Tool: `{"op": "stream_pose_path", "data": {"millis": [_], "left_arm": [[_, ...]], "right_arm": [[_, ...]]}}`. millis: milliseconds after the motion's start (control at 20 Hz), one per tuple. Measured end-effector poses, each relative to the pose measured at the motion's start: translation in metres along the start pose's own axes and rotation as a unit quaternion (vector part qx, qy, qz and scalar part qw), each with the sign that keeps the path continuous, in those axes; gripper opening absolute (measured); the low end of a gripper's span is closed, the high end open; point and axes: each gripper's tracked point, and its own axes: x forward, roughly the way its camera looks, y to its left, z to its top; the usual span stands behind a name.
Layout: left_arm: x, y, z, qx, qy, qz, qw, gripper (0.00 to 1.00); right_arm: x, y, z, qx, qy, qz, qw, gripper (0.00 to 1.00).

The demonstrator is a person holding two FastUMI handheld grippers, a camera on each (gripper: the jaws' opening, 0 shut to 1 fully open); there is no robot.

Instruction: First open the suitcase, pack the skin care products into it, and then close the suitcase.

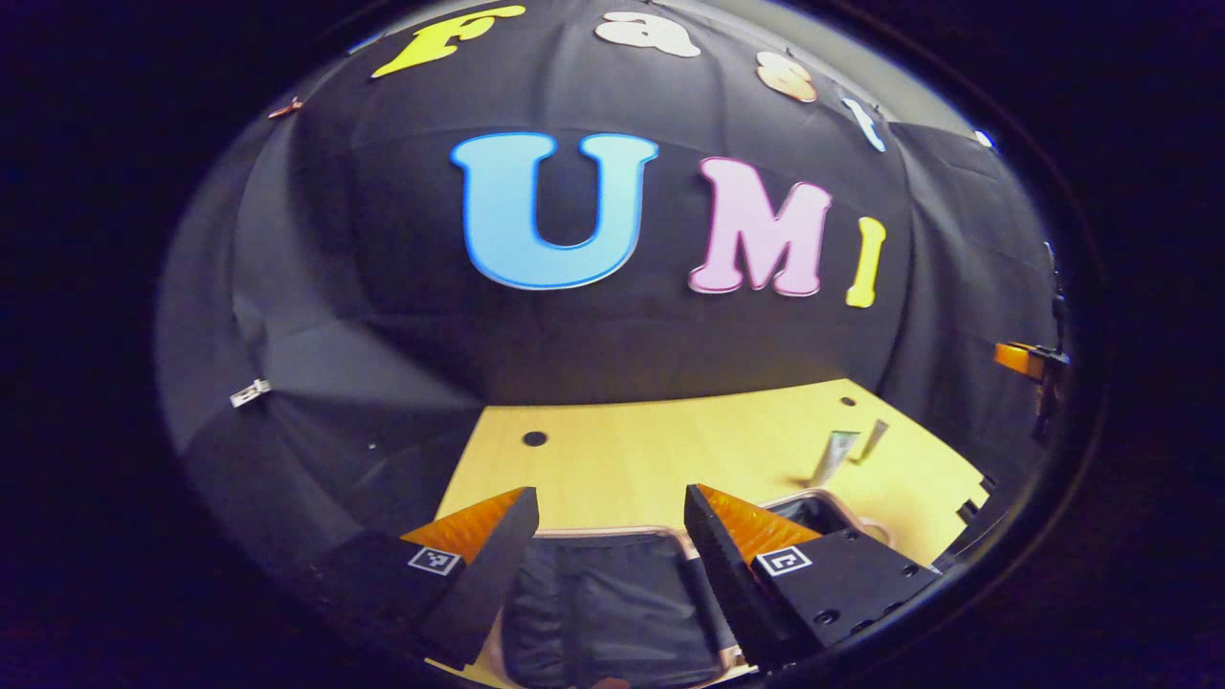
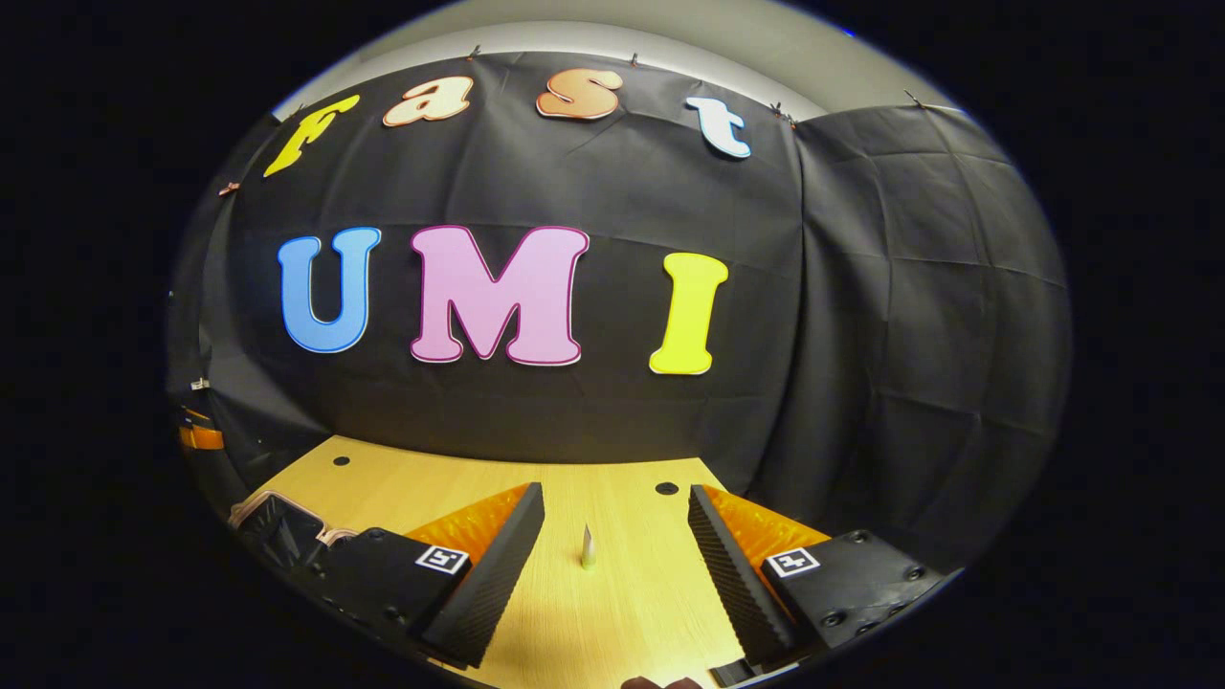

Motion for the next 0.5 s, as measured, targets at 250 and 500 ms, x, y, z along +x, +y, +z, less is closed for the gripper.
{"op": "stream_pose_path", "data": {"millis": [250,500], "left_arm": [[0.026,-0.152,0.006,0.002,0.004,-0.117,0.993,0.96],[0.086,-0.250,-0.047,-0.024,0.119,-0.141,0.983,0.96]], "right_arm": [[-0.002,0.005,0.006,-0.028,-0.017,0.021,0.999,0.96],[0.004,0.021,-0.001,-0.040,-0.017,0.079,0.996,0.96]]}}
